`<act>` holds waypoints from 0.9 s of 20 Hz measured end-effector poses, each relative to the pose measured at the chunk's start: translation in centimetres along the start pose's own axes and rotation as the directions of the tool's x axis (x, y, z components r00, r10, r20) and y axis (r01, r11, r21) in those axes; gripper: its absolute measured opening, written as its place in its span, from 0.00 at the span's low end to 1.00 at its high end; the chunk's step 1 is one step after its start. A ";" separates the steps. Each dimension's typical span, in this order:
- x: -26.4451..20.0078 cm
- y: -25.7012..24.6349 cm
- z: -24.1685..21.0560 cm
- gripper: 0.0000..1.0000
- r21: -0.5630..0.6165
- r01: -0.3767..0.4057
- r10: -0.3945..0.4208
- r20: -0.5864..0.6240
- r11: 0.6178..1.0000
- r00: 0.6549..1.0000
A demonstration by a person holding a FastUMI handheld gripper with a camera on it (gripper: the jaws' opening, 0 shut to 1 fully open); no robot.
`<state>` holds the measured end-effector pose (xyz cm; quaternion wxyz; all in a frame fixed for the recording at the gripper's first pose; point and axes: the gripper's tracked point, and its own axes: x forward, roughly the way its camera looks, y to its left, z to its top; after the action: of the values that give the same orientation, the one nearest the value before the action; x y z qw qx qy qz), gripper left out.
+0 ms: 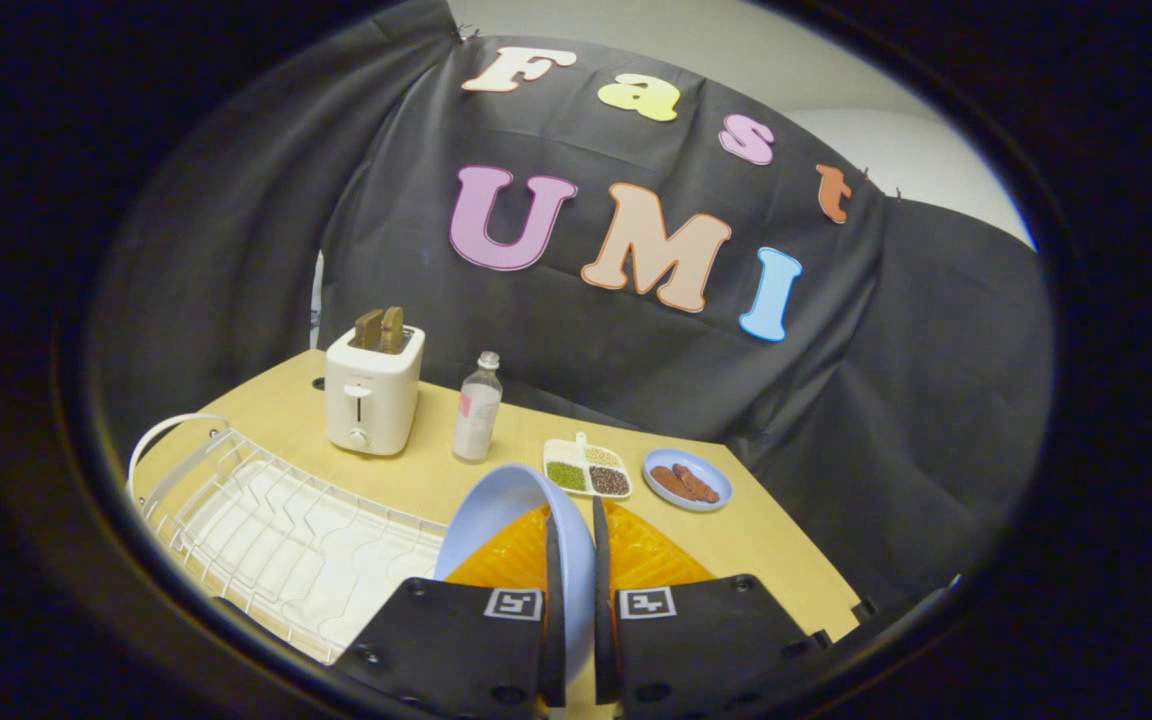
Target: Take the plate from the dish rack, then take the spoon from the basket and place it into the plate.
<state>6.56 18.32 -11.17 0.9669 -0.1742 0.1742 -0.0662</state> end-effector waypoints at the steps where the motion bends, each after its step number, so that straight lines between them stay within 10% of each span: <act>1: 0.3 -0.1 0.2 0.14 -0.016 0.004 -0.004 0.003 1.000 1.000; 18: -0.5 -9.0 6.2 0.13 0.117 0.014 -0.033 0.156 0.993 0.987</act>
<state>7.74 11.96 -2.29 0.9853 -0.1246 0.0913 -0.0736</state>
